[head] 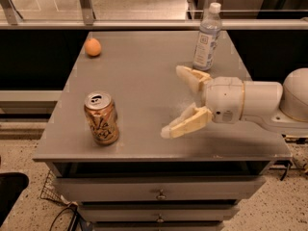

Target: Move orange can near orange

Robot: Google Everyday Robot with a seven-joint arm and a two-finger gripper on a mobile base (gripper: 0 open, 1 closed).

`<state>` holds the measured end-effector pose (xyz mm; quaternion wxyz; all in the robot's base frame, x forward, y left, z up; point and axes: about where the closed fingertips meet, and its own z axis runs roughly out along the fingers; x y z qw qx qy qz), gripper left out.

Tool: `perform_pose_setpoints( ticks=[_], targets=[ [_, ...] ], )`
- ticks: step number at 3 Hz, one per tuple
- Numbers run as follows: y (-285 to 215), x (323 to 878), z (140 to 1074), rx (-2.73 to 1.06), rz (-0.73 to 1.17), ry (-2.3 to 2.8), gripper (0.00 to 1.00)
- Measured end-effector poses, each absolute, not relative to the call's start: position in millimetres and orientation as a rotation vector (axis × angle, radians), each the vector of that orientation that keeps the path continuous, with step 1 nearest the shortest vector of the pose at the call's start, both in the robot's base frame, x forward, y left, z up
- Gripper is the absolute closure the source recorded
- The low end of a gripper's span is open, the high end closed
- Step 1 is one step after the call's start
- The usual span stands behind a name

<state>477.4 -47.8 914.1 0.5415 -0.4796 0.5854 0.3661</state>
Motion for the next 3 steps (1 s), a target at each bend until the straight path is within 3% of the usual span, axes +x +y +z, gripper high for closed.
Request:
perform_pose_setpoints(
  ticks=[3],
  targets=[
    [34.3, 484.0, 889.8, -1.242, 0.924, 1.316, 0.0]
  ],
)
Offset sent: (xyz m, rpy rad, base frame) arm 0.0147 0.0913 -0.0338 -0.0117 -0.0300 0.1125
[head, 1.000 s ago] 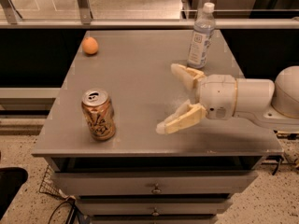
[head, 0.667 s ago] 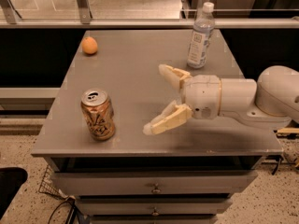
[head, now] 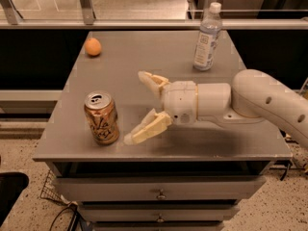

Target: Move orange can near orange

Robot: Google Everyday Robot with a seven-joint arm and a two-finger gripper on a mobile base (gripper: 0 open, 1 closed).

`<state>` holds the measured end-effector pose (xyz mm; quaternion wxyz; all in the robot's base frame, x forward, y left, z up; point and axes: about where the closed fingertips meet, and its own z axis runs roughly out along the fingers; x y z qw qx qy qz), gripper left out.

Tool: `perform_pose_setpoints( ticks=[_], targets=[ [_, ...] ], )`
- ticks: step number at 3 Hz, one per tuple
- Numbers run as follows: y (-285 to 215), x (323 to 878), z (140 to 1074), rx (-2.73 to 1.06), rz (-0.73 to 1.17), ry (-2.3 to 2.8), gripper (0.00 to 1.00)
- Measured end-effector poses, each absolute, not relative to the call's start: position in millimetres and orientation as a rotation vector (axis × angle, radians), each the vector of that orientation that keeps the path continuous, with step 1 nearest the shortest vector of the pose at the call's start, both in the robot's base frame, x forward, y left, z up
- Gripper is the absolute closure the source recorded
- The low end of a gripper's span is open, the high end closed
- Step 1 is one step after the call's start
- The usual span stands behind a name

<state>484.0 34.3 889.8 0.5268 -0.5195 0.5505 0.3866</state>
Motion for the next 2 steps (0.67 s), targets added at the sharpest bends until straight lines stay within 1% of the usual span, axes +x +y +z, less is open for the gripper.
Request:
perform_pose_setpoints(
  ticks=[1, 2],
  targets=[
    [59.5, 473.7, 887.5, -1.269, 0.987, 1.278, 0.0],
    [72.9, 468.1, 885.7, -1.274, 1.029, 1.255, 0.0]
  ],
)
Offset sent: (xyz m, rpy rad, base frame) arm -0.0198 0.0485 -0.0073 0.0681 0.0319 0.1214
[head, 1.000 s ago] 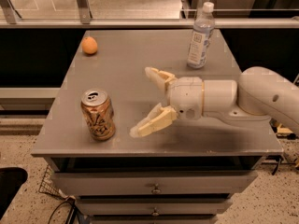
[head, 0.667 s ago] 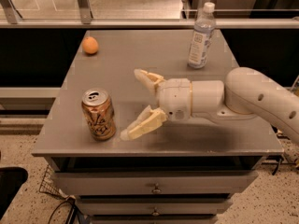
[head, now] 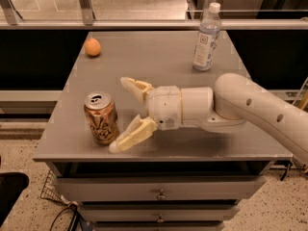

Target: Move orange can near orange

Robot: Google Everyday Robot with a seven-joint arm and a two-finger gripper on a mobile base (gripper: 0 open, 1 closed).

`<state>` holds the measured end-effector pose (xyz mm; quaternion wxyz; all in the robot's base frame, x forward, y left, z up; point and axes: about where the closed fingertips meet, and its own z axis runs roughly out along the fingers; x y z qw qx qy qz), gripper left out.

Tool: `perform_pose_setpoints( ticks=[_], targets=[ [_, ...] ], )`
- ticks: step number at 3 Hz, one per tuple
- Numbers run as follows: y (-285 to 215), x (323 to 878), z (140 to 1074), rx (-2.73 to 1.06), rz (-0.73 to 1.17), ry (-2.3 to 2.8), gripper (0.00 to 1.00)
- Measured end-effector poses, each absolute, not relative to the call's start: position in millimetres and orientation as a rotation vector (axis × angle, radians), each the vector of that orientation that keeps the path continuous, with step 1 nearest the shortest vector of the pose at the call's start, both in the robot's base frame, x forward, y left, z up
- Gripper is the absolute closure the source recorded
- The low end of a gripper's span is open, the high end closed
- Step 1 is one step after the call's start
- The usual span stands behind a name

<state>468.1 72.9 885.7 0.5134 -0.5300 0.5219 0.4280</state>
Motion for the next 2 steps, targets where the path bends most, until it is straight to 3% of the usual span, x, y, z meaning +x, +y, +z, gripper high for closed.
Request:
perform_pose_setpoints(
  ticks=[2],
  targets=[
    [85.3, 463.0, 883.9, -1.301, 1.054, 1.236, 0.41]
  ],
)
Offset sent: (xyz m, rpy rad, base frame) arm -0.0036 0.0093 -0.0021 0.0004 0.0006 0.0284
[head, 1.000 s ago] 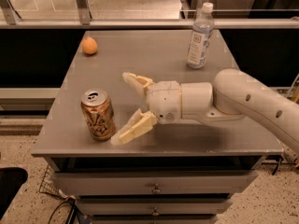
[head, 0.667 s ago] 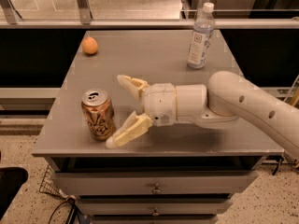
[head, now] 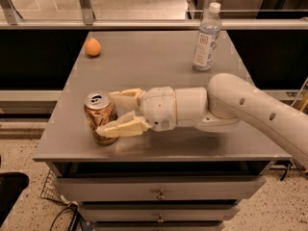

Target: Move orange can near orange

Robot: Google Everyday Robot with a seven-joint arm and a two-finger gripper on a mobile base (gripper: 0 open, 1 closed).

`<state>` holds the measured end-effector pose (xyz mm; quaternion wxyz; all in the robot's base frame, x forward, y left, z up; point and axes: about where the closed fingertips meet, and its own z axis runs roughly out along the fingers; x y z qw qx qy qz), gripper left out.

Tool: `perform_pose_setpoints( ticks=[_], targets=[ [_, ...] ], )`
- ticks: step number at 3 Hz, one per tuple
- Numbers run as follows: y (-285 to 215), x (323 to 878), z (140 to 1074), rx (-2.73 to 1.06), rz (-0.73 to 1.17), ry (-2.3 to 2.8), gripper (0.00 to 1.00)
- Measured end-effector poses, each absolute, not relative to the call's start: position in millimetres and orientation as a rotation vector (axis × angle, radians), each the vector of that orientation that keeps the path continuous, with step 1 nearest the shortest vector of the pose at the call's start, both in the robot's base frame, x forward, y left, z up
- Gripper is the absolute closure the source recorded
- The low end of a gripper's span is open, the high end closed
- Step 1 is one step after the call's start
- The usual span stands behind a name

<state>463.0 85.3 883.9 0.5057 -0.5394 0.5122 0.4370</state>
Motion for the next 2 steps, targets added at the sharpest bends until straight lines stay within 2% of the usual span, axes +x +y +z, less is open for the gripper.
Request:
perform_pose_setpoints(
  ticks=[1, 2],
  targets=[
    [87.3, 461.9, 884.5, -1.305, 1.056, 1.233, 0.65],
    [89.6, 460.6, 885.2, -1.31, 1.059, 1.23, 0.95]
  ],
)
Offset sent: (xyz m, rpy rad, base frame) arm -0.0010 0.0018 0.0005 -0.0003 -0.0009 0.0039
